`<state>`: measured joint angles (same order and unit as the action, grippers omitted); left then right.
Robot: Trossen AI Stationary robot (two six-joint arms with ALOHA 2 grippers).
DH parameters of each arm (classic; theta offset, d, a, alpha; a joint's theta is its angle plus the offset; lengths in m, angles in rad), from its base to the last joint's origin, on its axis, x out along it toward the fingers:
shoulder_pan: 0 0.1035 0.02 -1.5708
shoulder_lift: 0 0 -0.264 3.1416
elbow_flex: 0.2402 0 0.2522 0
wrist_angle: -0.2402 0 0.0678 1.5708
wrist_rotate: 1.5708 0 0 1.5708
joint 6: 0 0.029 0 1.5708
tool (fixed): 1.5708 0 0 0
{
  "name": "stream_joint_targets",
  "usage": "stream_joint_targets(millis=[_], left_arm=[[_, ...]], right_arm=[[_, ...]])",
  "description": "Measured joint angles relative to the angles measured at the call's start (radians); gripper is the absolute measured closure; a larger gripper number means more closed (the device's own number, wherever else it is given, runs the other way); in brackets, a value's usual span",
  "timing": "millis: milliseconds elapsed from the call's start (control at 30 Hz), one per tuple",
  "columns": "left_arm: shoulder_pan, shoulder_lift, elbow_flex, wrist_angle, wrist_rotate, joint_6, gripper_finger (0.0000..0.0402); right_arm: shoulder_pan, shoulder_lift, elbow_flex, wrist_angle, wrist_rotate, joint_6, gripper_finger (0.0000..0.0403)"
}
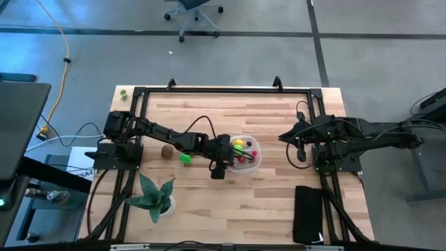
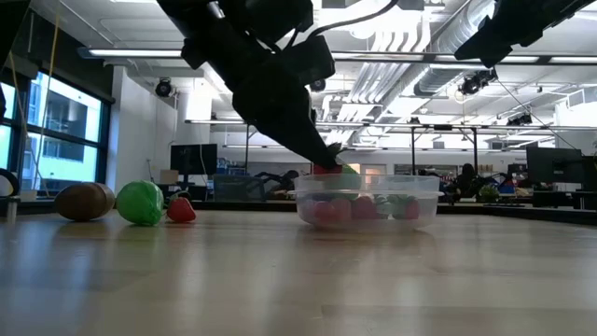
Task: Pick and placing Produce into tupperware
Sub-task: Put the red strawberry into the transparent container
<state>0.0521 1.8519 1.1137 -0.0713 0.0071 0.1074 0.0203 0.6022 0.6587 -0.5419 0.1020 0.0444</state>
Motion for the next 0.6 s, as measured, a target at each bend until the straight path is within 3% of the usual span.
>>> stream_joint_targets(millis=[400,600], left_arm=[[0.000,0.000,0.000,0.003,-0.008,0.006,0.0255],[0.001,0.000,0.000,-0.009,-0.027,0.016,0.0203]], right_arm=[[0.000,0.000,0.000,0.000,0.000,0.000,0.0373],[0.000,0.000,0.000,0.000,0.000,0.000,0.0373]])
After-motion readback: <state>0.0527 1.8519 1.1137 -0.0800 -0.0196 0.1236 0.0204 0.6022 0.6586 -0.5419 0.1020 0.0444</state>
